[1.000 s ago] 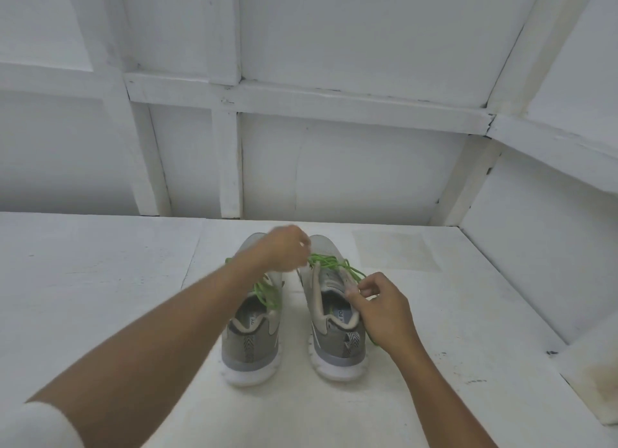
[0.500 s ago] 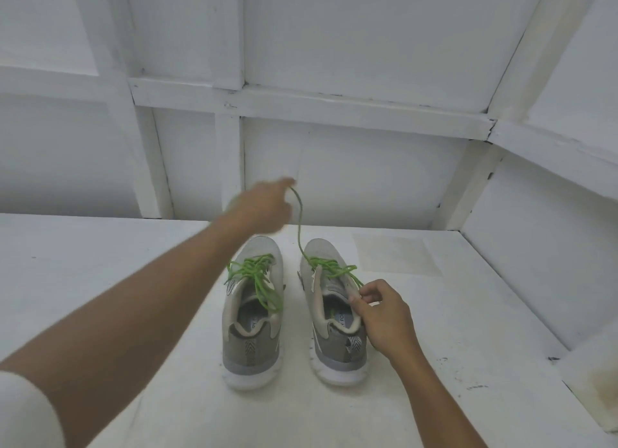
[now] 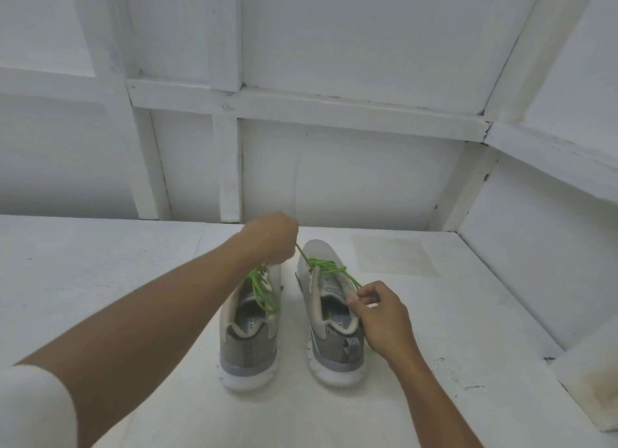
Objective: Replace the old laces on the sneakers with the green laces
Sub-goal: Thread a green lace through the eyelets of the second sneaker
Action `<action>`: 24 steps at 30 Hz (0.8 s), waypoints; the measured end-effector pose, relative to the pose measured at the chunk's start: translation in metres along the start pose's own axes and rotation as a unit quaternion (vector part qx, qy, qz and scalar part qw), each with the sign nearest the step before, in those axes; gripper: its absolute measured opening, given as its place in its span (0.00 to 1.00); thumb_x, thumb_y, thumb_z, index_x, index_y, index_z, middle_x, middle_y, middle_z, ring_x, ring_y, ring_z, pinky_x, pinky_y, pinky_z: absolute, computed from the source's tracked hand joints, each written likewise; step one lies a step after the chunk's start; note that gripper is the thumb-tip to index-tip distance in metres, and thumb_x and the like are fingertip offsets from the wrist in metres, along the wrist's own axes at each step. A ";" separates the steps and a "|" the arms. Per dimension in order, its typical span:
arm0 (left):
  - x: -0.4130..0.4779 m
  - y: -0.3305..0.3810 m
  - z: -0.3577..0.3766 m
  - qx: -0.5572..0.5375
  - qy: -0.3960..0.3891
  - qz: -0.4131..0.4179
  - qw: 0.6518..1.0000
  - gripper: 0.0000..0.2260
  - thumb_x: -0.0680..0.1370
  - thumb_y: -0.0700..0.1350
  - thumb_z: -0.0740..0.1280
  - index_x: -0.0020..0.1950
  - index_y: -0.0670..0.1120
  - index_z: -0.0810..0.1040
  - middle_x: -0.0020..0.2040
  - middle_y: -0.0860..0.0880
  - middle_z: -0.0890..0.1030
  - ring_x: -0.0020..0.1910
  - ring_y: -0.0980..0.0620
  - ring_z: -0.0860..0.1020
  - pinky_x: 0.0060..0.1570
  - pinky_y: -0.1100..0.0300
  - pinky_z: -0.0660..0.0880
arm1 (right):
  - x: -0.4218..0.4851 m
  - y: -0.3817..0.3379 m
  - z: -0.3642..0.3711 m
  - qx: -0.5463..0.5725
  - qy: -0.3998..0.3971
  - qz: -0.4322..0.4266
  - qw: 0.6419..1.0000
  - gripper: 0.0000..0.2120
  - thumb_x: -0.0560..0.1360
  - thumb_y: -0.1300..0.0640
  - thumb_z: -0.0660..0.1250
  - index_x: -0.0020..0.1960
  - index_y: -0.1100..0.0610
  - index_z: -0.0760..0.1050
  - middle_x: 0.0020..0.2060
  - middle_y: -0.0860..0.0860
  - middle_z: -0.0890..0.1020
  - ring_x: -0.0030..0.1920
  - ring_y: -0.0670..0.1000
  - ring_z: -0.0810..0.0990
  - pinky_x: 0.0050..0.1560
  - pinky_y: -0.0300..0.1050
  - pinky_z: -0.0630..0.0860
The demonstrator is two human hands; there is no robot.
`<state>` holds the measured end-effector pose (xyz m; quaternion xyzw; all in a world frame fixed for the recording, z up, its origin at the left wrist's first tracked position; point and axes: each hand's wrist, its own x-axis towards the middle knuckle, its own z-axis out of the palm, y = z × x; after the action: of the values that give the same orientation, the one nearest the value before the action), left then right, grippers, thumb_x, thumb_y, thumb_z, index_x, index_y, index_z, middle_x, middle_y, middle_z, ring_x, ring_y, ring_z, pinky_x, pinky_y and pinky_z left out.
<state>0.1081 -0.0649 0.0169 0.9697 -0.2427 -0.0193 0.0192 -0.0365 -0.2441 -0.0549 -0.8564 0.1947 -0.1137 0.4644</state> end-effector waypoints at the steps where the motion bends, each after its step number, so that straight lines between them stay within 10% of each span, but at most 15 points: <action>1: 0.000 -0.003 -0.003 -0.005 0.005 -0.004 1.000 0.09 0.77 0.40 0.61 0.52 0.42 0.80 0.49 0.45 0.81 0.45 0.46 0.79 0.43 0.54 0.79 | 0.000 0.000 0.000 0.000 0.000 0.001 1.000 0.06 0.75 0.53 0.70 0.45 0.52 0.74 0.43 0.46 0.79 0.40 0.43 0.77 0.34 0.35 0.70; 18: -0.001 0.016 -0.053 -0.174 0.052 0.049 0.982 0.10 0.81 0.40 0.59 0.58 0.44 0.78 0.55 0.46 0.81 0.54 0.48 0.78 0.50 0.59 0.74 | 0.011 -0.014 -0.008 -0.027 -0.021 -0.013 0.999 0.09 0.76 0.48 0.67 0.47 0.54 0.77 0.42 0.43 0.79 0.42 0.39 0.75 0.35 0.33 0.67; 24: -0.012 0.045 -0.029 -0.263 0.029 0.080 0.961 0.13 0.79 0.36 0.59 0.51 0.48 0.82 0.45 0.52 0.79 0.43 0.53 0.78 0.43 0.65 0.72 | 0.027 -0.023 -0.007 -0.067 -0.047 -0.009 0.997 0.13 0.75 0.42 0.66 0.44 0.51 0.80 0.39 0.41 0.81 0.41 0.39 0.77 0.37 0.36 0.70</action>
<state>0.0780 -0.0986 0.0485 0.9081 -0.3052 -0.0526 0.2819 -0.0098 -0.2499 -0.0318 -0.8918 0.1725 -0.0642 0.4132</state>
